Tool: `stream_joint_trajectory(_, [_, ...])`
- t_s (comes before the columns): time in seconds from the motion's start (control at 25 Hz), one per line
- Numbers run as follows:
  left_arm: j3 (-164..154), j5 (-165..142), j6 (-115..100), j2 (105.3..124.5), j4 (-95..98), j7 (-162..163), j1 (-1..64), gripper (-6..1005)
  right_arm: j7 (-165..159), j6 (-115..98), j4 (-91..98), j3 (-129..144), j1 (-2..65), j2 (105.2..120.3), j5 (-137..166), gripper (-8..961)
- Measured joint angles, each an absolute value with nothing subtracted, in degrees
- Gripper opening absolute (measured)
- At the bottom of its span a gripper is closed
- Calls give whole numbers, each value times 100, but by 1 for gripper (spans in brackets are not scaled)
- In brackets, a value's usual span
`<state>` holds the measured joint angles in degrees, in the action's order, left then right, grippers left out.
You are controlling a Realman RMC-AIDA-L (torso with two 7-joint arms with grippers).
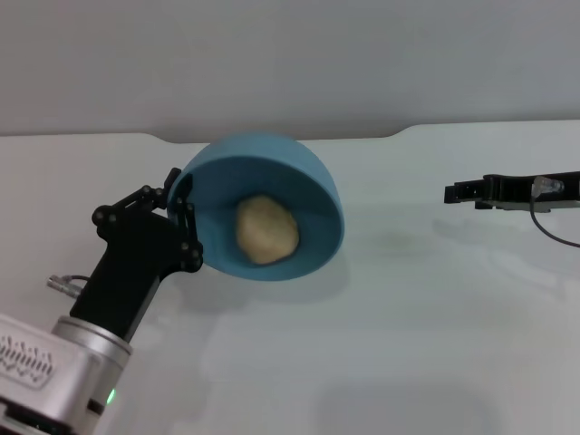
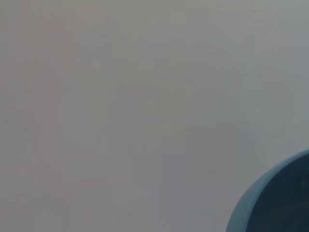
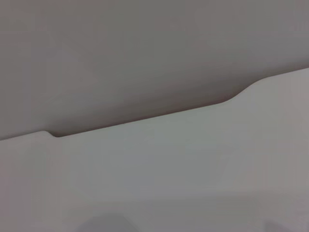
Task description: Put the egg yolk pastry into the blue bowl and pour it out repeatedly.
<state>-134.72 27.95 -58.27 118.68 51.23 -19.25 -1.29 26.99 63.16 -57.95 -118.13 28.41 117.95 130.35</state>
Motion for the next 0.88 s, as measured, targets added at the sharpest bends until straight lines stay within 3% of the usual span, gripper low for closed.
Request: stream_joint_trajectory(0.88, [-14486, 4296, -7375, 11908, 4016, -1956, 963, 0, 2698, 6318, -5650, -11812, 2876, 11832, 12968, 523])
